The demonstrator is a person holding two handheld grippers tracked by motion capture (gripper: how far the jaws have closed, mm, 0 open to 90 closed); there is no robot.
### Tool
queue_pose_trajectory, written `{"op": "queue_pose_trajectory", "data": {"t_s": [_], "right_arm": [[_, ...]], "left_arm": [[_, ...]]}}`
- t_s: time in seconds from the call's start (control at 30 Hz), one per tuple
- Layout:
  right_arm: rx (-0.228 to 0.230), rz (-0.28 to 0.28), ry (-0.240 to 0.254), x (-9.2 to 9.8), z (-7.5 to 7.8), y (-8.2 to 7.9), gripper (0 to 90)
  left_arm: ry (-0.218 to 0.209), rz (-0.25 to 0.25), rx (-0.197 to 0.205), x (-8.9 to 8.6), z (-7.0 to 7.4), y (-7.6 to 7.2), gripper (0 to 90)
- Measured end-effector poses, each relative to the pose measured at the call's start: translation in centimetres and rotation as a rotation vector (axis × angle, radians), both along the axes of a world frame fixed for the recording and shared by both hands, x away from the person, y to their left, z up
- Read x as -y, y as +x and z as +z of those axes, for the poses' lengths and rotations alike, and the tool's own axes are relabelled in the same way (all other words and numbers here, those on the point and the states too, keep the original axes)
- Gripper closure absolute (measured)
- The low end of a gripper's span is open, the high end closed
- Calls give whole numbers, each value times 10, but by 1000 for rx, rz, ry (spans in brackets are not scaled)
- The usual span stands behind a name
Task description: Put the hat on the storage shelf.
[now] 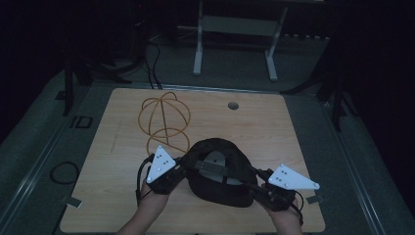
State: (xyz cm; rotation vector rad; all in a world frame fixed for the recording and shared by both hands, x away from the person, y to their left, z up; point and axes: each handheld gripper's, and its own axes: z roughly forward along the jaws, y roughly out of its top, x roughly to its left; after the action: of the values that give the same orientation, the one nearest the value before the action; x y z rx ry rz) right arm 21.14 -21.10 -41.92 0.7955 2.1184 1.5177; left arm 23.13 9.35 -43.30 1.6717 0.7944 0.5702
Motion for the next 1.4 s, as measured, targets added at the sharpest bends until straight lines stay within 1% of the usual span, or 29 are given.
{"op": "queue_pose_trajectory", "data": {"t_s": [0.03,0.07,0.13,0.17,0.2,0.23,0.33,0.4,0.43,0.47,0.5,0.53,0.6,0.63,0.67,0.7,0.73,0.77,0.8,0.83,0.87,0.9,0.97,1.07,1.17,1.27,1.3,1.37,1.4], "right_arm": [[-11,19,-15,3,-2,-4,583],[-11,19,-15,3,-2,-4,583],[-28,53,-42,4,-5,-9,555],[-47,94,-68,4,-9,-13,492],[-47,94,-68,4,-9,-13,492],[-62,124,-74,5,-11,-17,455],[-66,141,-89,7,-12,-20,421],[-69,153,-96,10,-13,-23,389],[-76,177,-88,14,-13,-26,365],[-76,177,-88,14,-13,-26,365],[-74,185,-86,16,-13,-28,354],[-74,192,-82,19,-13,-29,353],[-70,228,-52,27,-10,-31,353],[-54,242,-19,36,-3,-31,366],[-54,242,-19,36,-3,-31,366],[-39,240,-4,41,1,-31,377],[-19,229,1,45,6,-32,397],[11,217,-12,47,10,-32,400],[34,207,-32,48,13,-31,400],[62,189,-71,47,18,-27,402],[62,189,-71,47,18,-27,402],[75,186,-95,44,21,-21,405],[83,189,-105,42,23,-18,405],[108,223,-129,31,28,-14,405],[135,273,-147,21,32,-12,407],[146,315,-163,13,34,-9,412],[149,327,-163,11,35,-8,414],[156,350,-177,4,34,-6,428],[156,350,-177,4,34,-6,428]], "left_arm": [[2,4,7,0,1,0,882],[2,0,9,0,2,-1,882],[-3,1,18,1,3,-3,882],[-5,-4,19,2,4,-4,882],[-9,-3,24,2,4,-5,882],[-4,-5,30,3,5,-5,882],[-1,-14,44,3,8,-8,882],[-16,-19,46,3,11,-10,882],[-17,-20,52,2,13,-11,882],[-22,-21,50,1,15,-10,882],[-51,-30,42,-1,17,-9,882],[-66,-37,43,-2,19,-10,882],[-74,-61,63,-5,22,-11,882],[-67,-75,78,-6,23,-11,882],[-67,-75,78,-6,23,-11,881],[-69,-87,76,-8,24,-11,881],[-70,-98,76,-9,25,-11,881],[-65,-104,79,-10,25,-10,881],[-68,-119,78,-11,26,-10,881],[-79,-149,81,-14,27,-8,881],[-79,-149,81,-14,27,-8,881],[-86,-171,75,-16,28,-7,881],[-113,-220,78,-19,28,-5,881],[-149,-317,67,-23,29,0,881],[-159,-392,61,-23,29,4,881],[-158,-437,63,-23,30,4,880],[-150,-444,75,-23,30,4,881],[-149,-467,70,-22,30,3,881],[-141,-468,78,-21,31,3,881]]}}
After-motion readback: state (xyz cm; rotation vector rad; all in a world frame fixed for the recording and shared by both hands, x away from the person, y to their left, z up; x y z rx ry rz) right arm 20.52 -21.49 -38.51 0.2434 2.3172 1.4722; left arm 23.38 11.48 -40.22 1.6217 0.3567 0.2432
